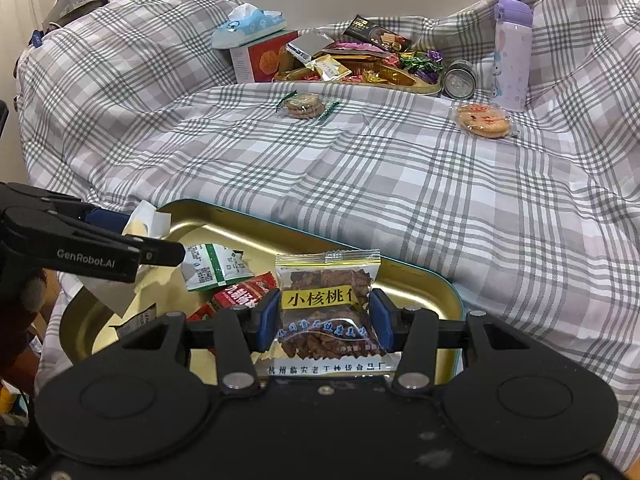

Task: Organize snacks
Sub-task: 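Carry both held packets over the gold tin tray, then open left tool over the tray while right tool releases walnut packet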

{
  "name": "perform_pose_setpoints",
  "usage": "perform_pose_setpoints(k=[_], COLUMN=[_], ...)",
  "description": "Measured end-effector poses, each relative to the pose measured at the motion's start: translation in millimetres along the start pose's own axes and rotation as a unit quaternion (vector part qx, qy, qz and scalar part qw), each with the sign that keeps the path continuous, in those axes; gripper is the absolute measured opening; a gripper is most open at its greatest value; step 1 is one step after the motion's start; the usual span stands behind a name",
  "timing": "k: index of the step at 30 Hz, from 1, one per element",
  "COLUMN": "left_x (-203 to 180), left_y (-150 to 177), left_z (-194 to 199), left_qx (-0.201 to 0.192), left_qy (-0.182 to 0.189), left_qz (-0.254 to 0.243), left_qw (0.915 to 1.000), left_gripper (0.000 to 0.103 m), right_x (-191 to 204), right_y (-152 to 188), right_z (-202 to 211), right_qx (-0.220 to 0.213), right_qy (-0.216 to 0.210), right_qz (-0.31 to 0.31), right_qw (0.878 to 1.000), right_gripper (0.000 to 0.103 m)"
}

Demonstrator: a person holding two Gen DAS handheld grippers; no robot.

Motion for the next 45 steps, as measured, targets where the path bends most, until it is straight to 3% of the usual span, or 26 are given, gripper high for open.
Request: perform_pose_setpoints(k=[18, 30, 45], left_x=[-16.9, -10.6, -16.7], left_y=[-10.5, -7.6, -11.8], left_z=[23.5, 14.6, 3.1], left_qx=[-0.051, -0.026, -0.007], left_qy=[-0.029, -0.031, -0.037], left_qz=[-0.064, -0.036, -0.035], left_qw=[0.9963, 0.9985, 0.9987], left_gripper=[0.075, 0.075, 0.074], right_x=[6.1, 4.7, 3.9], right_y=[-2.8, -4.9, -8.1], right_z=[-5.5, -4.9, 0.3], right_qx=[-0.001, 0.002, -0.016], right_qy=[-0.018, -0.038, -0.028], right_qz=[0.006, -0.019, -0.017], right_qw=[1.0, 0.999, 0.999], right_gripper=[0.05, 0.052, 0.052])
Point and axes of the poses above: each gripper's, at about its wrist camera, not at the fingertips, and z roughly against the way its jaws point, x to its left, y to its underside, the point moved 2 cm from there along -z, roughly the way its jaws point, and after that the axes turned 6 degrees about -x, right-handed, at the moved point
